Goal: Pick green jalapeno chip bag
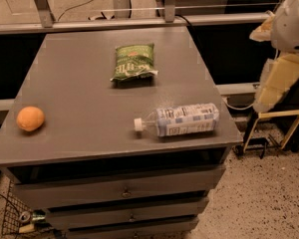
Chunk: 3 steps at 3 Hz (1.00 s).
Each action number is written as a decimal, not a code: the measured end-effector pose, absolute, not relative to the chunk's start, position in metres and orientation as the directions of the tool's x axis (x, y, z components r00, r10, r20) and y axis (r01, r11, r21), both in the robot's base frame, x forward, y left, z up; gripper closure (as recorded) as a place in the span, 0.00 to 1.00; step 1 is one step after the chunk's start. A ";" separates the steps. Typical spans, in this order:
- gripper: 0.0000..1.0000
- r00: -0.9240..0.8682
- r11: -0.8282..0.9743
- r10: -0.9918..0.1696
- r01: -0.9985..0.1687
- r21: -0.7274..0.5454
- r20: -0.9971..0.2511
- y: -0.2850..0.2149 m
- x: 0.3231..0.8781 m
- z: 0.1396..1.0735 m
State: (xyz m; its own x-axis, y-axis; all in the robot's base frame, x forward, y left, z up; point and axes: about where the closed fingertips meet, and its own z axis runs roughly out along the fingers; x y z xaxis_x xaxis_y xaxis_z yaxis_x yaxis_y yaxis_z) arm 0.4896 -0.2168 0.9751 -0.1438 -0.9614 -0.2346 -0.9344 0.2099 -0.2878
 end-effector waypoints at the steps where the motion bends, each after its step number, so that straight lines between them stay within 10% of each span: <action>1: 0.00 -0.043 0.131 -0.964 -0.936 -0.325 -0.264 -0.208 0.545 0.974; 3: 0.00 0.000 0.251 -0.875 -0.855 -0.453 -0.484 -0.152 0.633 0.979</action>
Offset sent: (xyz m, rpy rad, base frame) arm 0.1811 0.0757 0.0031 0.2956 -0.2867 0.1334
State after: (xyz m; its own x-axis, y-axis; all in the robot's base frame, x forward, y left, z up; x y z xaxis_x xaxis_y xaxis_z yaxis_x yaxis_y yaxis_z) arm 0.6331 -0.1518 0.9794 -0.0005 -0.8751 -0.4840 -0.8554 0.2510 -0.4530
